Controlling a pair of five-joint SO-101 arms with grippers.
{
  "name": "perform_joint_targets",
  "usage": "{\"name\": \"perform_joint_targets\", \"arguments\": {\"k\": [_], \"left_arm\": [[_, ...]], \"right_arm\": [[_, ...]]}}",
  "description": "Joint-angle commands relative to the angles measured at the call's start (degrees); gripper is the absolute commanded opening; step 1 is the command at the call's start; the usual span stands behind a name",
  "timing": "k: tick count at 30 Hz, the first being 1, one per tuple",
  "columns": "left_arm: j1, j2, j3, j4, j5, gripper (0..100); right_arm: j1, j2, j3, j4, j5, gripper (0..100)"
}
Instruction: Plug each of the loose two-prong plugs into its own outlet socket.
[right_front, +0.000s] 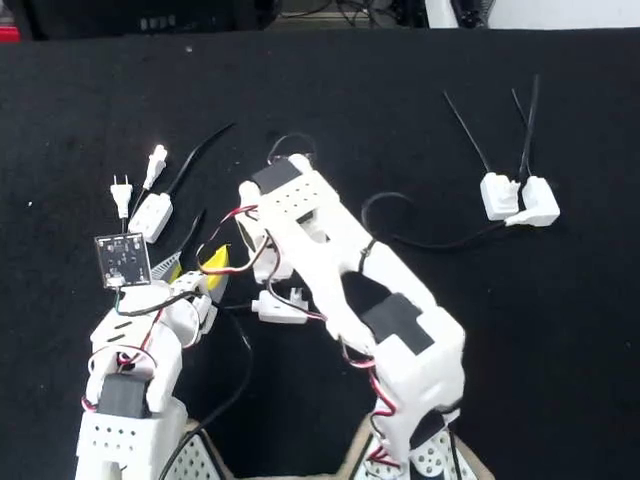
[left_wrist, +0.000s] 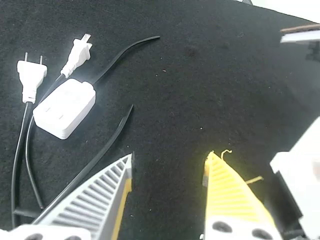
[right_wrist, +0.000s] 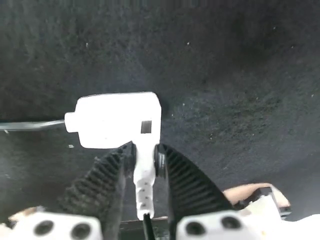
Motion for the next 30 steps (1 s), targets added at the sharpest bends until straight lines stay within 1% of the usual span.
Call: {"name": "perform_joint_targets", "arguments": {"k": [1,15,21,30], "left_arm": [[0.57,-0.53,-0.57,0.09,0.35,23],[0.57,-0.53,-0.66,0.09,0.35,23],[0.57,-0.53,-0.66,0.09,0.26,23],[0.57,-0.53,-0.66,0.09,0.26,23]], "right_arm": [[-1.05,4.44,-0.13,-0.88,4.57,1.1],[-0.88,-3.38,0.13,-0.79,10.55,1.1],[-0.97,-6.37,-2.77,5.54,10.11,1.1],[-0.97,-6.11,-5.49,5.71,9.93,1.1]]}}
